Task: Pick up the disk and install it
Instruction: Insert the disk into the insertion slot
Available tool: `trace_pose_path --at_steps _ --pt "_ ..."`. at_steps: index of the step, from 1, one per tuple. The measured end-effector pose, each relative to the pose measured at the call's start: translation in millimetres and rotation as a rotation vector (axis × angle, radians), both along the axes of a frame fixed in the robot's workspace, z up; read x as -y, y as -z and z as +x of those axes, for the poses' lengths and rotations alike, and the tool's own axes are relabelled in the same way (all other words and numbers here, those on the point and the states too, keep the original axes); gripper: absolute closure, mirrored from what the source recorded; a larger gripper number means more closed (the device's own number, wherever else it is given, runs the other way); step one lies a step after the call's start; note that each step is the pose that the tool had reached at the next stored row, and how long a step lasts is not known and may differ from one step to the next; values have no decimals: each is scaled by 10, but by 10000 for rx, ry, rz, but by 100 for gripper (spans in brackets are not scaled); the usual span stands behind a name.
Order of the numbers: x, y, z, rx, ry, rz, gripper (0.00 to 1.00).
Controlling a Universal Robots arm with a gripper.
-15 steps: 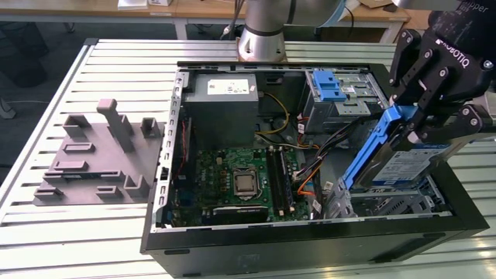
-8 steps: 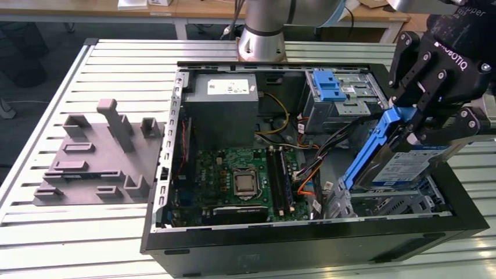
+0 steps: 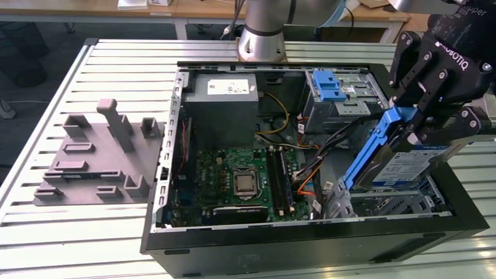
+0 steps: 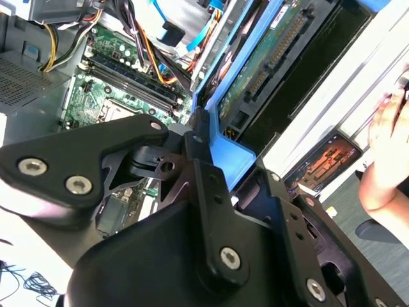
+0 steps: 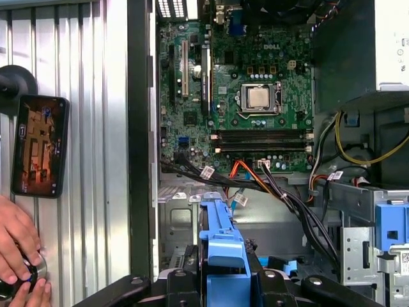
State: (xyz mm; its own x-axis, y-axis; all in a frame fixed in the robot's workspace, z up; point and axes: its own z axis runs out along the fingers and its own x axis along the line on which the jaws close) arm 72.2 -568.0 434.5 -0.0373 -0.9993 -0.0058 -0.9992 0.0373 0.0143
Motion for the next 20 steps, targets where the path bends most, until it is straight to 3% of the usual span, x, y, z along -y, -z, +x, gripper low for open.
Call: trace_pose_path --at_steps 6,20 --pt "-20 0 3 0 0 1 63" --pt "-20 28 4 0 -20 0 63"
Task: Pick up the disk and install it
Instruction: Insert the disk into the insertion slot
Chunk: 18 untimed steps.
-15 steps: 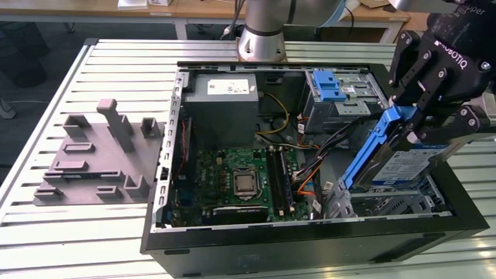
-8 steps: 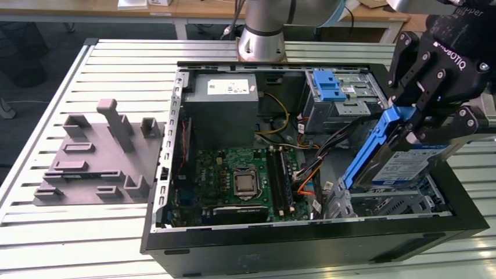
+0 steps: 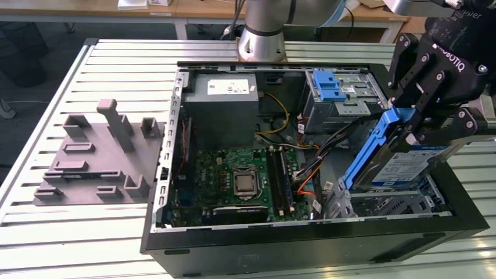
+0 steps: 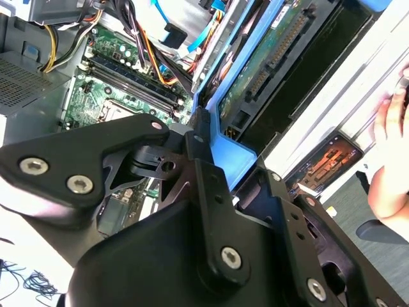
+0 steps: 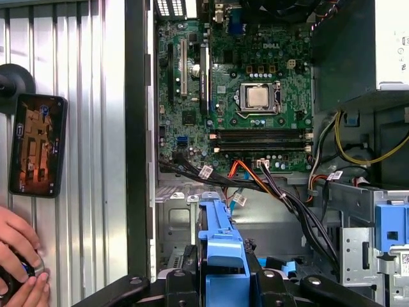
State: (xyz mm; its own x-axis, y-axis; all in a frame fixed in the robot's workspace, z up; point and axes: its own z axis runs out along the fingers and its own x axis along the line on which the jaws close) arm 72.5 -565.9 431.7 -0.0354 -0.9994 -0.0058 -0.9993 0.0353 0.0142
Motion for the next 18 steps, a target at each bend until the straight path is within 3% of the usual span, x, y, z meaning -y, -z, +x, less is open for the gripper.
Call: trace_pose_path --at_steps 8,9,17,18 --pt "0 6 0 0 0 2 62" --pt "0 16 0 0 0 2 56" --pt "0 159 2 0 1 0 58" --pt "0 177 2 0 0 -1 64"
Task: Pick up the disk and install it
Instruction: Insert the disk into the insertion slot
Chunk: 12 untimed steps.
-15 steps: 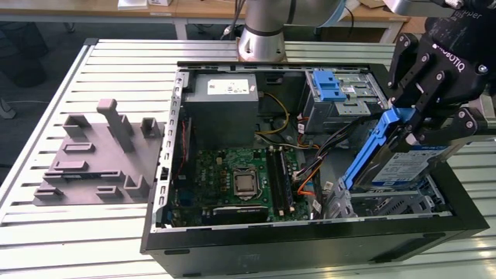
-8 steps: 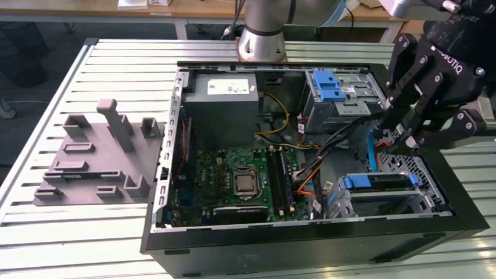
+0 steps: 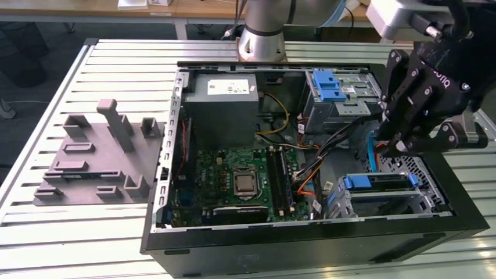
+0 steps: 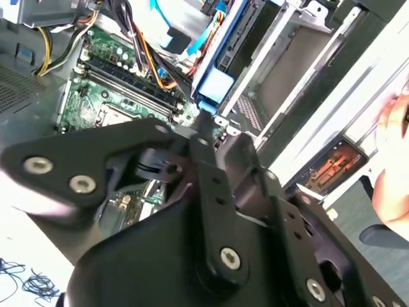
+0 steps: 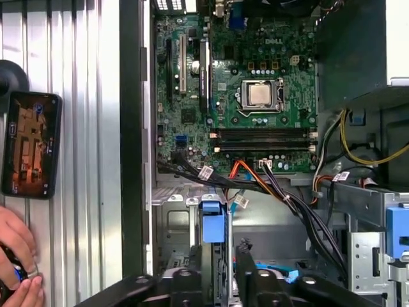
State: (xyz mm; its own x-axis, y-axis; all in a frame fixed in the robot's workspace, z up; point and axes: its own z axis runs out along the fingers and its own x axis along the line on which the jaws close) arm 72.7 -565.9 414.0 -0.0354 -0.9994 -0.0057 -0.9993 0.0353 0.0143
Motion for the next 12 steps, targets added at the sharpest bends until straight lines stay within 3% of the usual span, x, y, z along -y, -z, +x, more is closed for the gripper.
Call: trace_pose_path --at_steps 4,6,7,12 --pt "0 73 2 0 0 1 82" --pt "0 104 2 0 0 0 82" --pt "0 114 2 0 0 -2 88" --pt "0 124 2 0 0 -2 88"
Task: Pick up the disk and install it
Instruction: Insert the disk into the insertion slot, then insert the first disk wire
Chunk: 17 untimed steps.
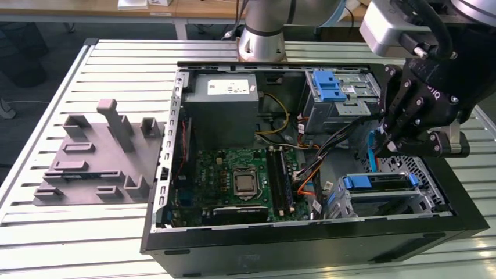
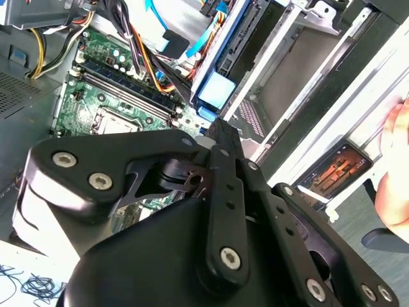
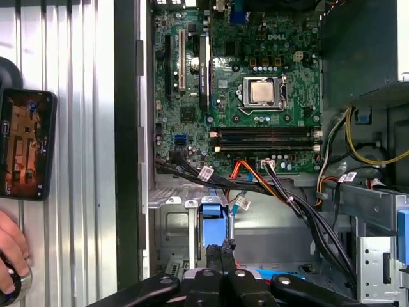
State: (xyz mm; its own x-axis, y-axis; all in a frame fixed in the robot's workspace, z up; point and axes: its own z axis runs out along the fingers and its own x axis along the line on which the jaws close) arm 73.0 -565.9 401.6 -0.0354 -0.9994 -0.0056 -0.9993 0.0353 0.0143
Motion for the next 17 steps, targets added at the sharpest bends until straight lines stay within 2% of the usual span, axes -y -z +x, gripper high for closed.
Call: trace_pose_path --at_steps 13,17 --pt "0 7 4 0 0 2 88" --pt "-13 20 156 0 -1 2 88"
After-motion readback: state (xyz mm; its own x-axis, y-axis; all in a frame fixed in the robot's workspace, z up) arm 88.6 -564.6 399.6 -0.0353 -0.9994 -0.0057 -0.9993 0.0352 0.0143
